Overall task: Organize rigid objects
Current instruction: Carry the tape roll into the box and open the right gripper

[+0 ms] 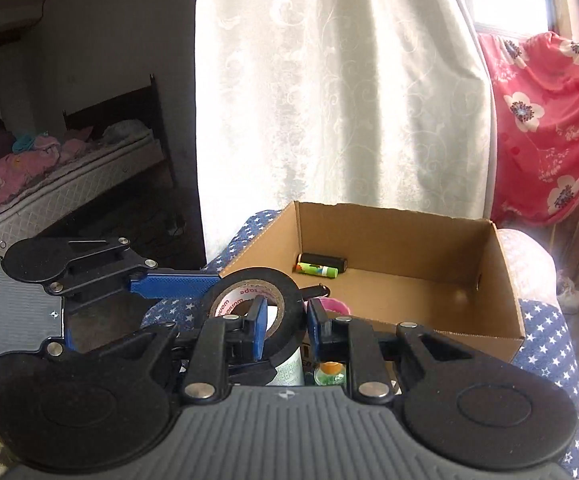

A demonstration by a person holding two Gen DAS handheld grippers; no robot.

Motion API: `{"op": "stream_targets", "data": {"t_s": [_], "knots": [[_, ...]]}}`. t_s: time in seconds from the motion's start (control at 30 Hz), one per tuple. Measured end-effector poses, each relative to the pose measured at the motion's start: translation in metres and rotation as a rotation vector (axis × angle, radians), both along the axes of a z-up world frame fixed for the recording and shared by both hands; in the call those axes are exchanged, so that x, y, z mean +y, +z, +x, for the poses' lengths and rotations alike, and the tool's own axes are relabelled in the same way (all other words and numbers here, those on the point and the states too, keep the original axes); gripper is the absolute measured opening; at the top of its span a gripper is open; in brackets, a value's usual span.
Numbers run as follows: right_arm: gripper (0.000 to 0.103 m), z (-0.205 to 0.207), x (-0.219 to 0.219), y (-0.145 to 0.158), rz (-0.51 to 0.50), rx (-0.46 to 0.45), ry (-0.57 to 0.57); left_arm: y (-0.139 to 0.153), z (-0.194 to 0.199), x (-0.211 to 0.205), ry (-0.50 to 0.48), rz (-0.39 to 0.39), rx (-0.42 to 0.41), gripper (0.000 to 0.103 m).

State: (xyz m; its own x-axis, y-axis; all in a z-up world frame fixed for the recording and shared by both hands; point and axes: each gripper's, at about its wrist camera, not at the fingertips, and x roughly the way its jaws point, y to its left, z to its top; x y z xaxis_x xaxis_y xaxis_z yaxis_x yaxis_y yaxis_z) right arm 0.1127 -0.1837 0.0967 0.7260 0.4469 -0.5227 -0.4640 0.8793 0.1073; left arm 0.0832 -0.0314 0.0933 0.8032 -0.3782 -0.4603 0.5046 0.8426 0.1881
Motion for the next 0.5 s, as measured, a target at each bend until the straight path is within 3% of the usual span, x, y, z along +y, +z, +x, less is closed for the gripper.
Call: {"op": "stream_targets", "data": {"t_s": [0.1,0.23,0.33,0.5], "knots": [[0.023,0.039,0.004,0.015,0.002,0.026,0.02,0.009,0.036,-0.004,0.007,0.019,0.021,0.066],[0.023,0.107,0.004,0.009,0.005,0.127,0.035,0.007,0.107,-0.012,0.015,0.021,0.195,0.066],[0.023,0.16,0.002,-0.009,0.011,0.241,0.025,-0.007,0.157,-0.018,0.025,0.022,0.327,0.066],[0.023,0.232,-0.012,-0.053,0.04,0.433,0.017,-0.038,0.209,-0.036,0.047,0.105,0.438,0.066]]}}
